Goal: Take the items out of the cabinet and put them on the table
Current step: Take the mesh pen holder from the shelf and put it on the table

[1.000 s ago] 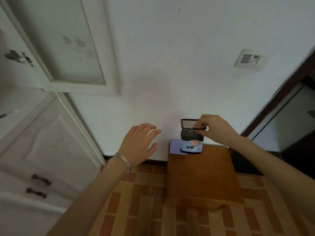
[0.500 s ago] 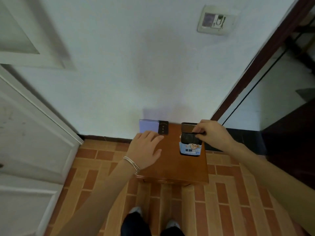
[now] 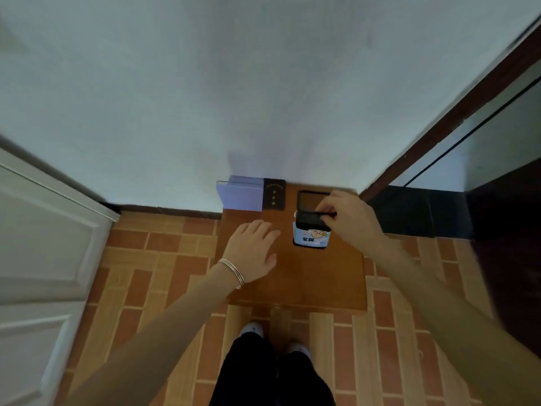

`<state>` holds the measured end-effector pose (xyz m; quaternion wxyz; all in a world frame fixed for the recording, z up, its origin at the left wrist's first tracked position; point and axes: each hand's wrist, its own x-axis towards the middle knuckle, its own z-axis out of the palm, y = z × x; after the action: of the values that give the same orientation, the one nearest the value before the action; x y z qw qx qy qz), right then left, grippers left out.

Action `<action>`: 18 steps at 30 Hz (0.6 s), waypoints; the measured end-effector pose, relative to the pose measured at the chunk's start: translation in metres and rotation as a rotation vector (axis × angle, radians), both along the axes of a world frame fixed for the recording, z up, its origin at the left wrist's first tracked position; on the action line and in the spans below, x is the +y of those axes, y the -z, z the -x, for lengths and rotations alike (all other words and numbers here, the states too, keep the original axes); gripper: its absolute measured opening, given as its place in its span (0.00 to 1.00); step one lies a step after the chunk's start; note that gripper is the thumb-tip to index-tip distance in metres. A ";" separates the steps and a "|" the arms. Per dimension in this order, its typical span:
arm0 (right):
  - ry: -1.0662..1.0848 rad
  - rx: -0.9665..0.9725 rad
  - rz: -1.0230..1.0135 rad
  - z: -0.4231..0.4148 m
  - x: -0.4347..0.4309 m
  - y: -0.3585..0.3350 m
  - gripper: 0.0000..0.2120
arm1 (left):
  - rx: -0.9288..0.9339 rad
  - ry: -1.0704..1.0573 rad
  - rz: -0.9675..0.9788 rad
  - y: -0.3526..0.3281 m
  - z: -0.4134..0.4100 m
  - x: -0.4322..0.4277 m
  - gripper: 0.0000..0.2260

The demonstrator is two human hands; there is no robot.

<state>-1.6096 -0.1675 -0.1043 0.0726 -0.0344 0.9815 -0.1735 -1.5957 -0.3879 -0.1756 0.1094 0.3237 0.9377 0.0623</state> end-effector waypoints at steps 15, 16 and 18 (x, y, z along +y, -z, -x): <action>-0.054 0.339 -0.005 0.052 0.024 0.191 0.07 | -0.034 -0.120 0.121 0.246 0.035 0.056 0.35; -0.057 0.362 -0.001 0.053 0.025 0.196 0.07 | -0.009 -0.135 0.105 0.252 0.033 0.058 0.35; -0.057 0.397 0.006 0.053 0.029 0.205 0.07 | 0.038 -0.167 0.044 0.261 0.028 0.060 0.35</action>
<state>-1.6629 -0.1381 -0.3089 -0.1177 -0.0957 0.9747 -0.1640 -1.6232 -0.3275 -0.4369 0.0928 0.2429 0.9646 0.0445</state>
